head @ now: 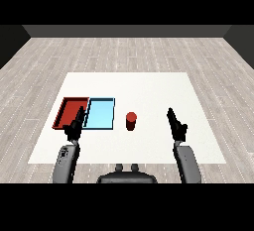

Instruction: Pick the red can and put it in the red box

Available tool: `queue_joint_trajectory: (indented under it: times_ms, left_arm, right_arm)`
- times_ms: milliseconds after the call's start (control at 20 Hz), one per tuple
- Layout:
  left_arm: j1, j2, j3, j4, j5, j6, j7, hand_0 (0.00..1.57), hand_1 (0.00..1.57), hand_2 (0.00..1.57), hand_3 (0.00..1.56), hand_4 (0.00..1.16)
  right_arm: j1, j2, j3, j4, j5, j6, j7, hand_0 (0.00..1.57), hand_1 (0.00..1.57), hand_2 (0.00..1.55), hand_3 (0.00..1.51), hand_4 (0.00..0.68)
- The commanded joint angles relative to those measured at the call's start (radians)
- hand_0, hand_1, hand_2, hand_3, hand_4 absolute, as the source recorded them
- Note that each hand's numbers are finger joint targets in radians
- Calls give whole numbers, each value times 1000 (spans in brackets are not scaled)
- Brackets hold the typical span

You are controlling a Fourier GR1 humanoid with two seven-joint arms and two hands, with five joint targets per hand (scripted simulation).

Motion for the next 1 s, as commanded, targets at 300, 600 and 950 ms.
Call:
queue_joint_trajectory:
  times_ms: [300, 600, 950]
  left_arm:
    - [-77, -49, 26, -105, 29, -13, -178, 0, 0, 0, 0, 0]
    - [-52, -74, 23, 14, 5, -37, -400, 0, 0, 0, 0, 0]
    - [-35, -64, 33, 21, 32, -70, -409, 0, 0, 0, 0, 0]
  right_arm:
    - [-53, 69, -6, -73, -29, 26, -181, 0, 0, 0, 0, 0]
    - [12, 70, -5, -42, -21, 56, -321, 0, 0, 0, 0, 0]
    - [7, 101, 12, -60, -10, 38, -295, 0, 0, 0, 0, 0]
